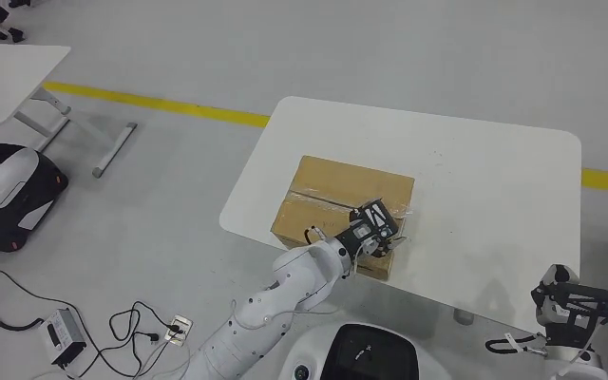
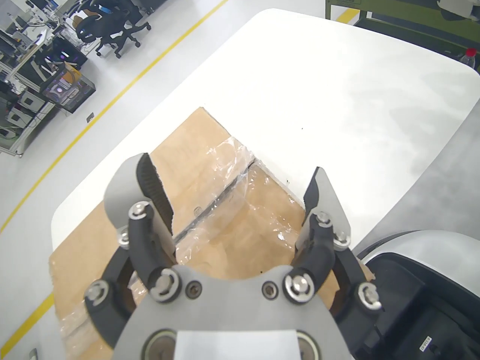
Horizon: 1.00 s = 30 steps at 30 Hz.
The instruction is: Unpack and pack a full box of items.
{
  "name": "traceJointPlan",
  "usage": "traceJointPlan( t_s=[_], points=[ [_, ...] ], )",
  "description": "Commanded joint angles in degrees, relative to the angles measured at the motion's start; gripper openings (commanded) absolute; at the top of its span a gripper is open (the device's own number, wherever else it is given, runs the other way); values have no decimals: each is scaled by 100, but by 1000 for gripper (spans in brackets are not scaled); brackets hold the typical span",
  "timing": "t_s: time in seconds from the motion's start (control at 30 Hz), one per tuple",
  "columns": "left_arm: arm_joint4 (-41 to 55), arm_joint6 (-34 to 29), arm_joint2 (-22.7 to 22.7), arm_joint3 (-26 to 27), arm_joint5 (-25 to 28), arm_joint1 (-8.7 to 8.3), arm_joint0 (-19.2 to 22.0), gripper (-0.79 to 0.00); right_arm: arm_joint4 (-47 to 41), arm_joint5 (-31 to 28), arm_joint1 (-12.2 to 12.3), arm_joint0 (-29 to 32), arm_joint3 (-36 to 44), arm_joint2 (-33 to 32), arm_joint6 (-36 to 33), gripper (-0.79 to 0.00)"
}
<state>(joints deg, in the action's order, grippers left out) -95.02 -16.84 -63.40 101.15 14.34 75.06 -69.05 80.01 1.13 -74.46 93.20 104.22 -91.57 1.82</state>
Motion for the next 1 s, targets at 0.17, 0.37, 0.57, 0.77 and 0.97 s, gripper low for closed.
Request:
traceJointPlan(
  t_s=[0.17, 0.37, 0.57, 0.77, 0.97],
  points=[
    [-313, -99, 64, -138, 85, -5, 62, -228, 0, 0, 0, 0, 0, 0, 0, -785],
    [-404, -129, 79, -214, 32, 4, 91, -249, 0, 0, 0, 0, 0, 0, 0, -785],
    [-532, -147, 104, -226, 54, 6, 115, -256, 0, 0, 0, 0, 0, 0, 0, -785],
    [-571, -119, 72, -272, -32, 14, 140, -600, 0, 0, 0, 0, 0, 0, 0, -785],
    [-639, -29, 52, -259, -117, 19, 143, -785, 0, 0, 0, 0, 0, 0, 0, -785]
  ],
)
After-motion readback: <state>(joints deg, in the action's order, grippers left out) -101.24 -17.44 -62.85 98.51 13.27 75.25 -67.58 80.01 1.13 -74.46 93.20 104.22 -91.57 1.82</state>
